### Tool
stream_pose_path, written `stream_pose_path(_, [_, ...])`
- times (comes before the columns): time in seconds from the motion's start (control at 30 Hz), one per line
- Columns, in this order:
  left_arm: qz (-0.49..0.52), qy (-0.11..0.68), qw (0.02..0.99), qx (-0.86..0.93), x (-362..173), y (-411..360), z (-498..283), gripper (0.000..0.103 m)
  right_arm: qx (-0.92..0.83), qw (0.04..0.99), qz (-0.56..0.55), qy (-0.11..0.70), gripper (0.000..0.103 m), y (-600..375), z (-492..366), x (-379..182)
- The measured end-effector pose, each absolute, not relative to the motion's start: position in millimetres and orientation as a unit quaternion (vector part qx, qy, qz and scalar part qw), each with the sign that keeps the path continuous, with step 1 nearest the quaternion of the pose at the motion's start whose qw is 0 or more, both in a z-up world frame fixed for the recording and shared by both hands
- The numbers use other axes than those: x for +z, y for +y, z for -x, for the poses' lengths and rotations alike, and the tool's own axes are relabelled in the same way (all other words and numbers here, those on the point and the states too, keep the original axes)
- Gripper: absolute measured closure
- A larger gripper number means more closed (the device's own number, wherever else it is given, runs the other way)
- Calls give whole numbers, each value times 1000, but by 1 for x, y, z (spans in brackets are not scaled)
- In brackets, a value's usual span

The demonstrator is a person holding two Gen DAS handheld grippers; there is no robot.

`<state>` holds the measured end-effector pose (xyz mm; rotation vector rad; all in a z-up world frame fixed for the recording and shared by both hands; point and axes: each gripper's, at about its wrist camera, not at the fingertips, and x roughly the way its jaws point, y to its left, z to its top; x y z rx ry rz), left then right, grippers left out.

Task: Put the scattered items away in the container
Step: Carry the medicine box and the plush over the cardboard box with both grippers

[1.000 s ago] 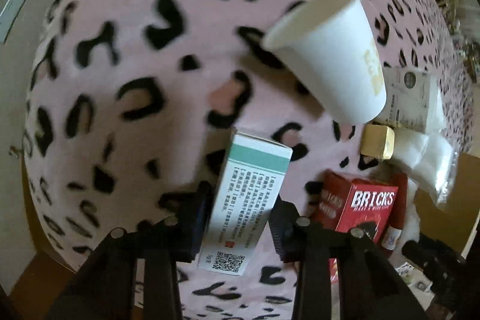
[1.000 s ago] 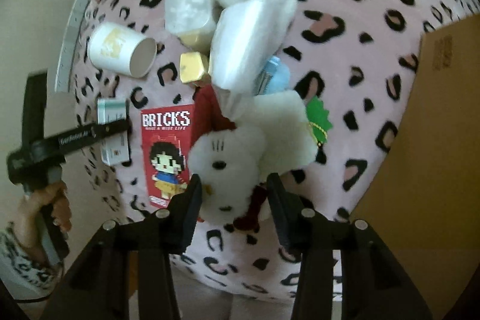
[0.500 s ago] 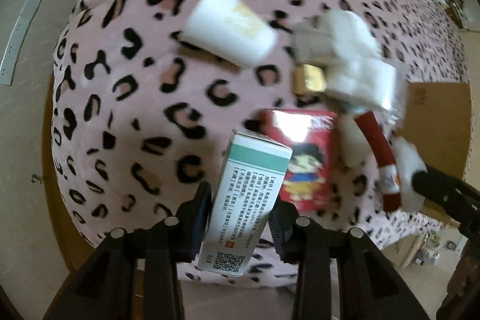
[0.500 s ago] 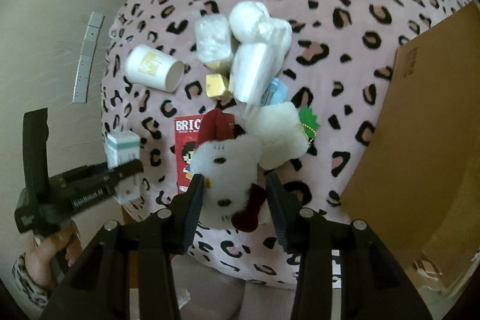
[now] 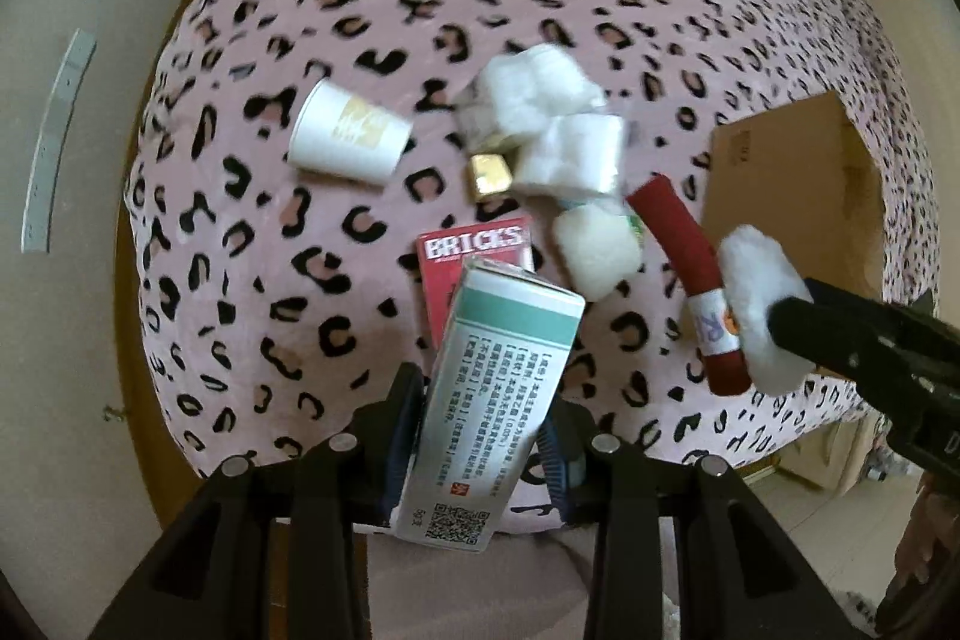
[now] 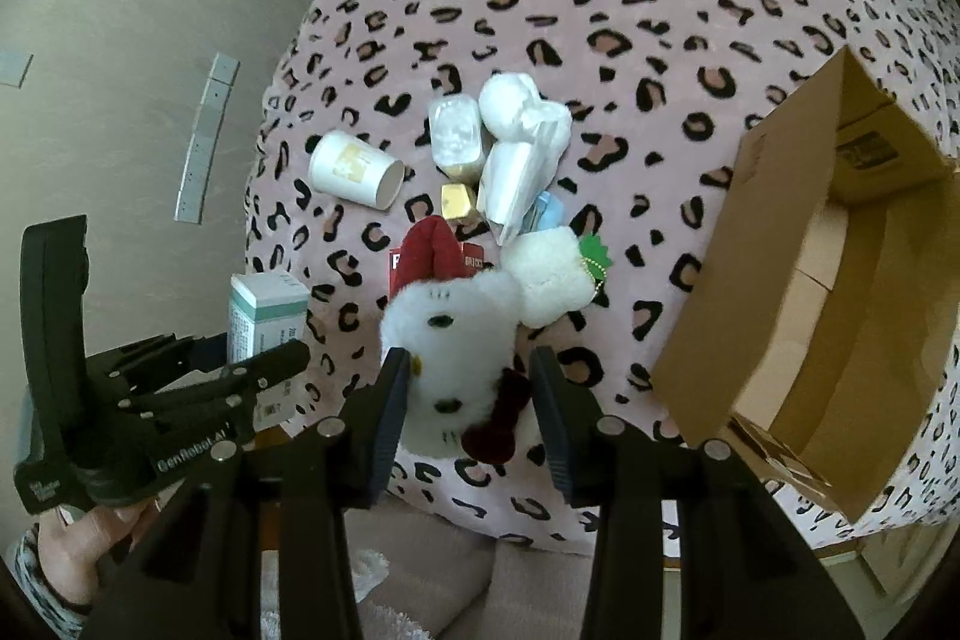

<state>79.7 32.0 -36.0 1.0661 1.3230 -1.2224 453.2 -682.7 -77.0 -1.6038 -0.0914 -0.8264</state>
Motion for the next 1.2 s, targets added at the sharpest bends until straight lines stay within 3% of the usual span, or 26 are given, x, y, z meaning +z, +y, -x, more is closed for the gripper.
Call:
stream_pose_path(0.63, [-477, 472, 471, -573, 11, 22, 16, 66, -287, 629, 716, -96, 62, -655, -367, -93])
stream_pose_path(0.7, [-481, 466, 466, -578, 13, 20, 26, 66, -281, 634, 713, -102, 72, -652, -357, -90])
stream_pose_path(1.07, [-469, 467, 468, -585, 16, 4, 40, 66, -276, 641, 707, -109, 74, -640, -332, -66])
stream_pose_path(1.13, [-459, 476, 484, -573, 16, 5, 24, 66, -280, 637, 716, -63, 71, -650, -344, -63])
stream_pose_path(1.17, [-453, 482, 491, -566, 15, 5, 16, 66, -288, 629, 722, -36, 60, -658, -352, -63])
stream_pose_path(1.2, [-447, 491, 498, -558, 13, 7, 5, 66, -301, 613, 730, -11, 43, -671, -362, -62])
